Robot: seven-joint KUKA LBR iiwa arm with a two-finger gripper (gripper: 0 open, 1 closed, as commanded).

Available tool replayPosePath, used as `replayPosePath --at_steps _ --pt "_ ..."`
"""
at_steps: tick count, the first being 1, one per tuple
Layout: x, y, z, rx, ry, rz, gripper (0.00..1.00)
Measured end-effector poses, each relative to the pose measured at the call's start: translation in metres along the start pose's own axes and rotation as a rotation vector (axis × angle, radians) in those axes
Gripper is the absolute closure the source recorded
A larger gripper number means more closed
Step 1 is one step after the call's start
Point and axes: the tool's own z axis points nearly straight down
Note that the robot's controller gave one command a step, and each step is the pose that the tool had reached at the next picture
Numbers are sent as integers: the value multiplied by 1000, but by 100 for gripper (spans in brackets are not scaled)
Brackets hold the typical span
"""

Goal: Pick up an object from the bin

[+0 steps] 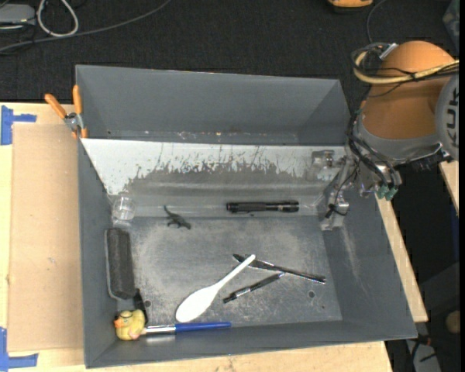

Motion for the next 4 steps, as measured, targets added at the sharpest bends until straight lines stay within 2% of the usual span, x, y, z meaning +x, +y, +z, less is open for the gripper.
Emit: replayPosePath --at_steps 1,2,3,4 --pt "-2 1 -5 1 -8 -2 0" --pt "29 19 48 1 -8 -161 0" --pt "81 33 51 1 -6 -228 0" --pt "91 51 95 1 -4 -439 0"
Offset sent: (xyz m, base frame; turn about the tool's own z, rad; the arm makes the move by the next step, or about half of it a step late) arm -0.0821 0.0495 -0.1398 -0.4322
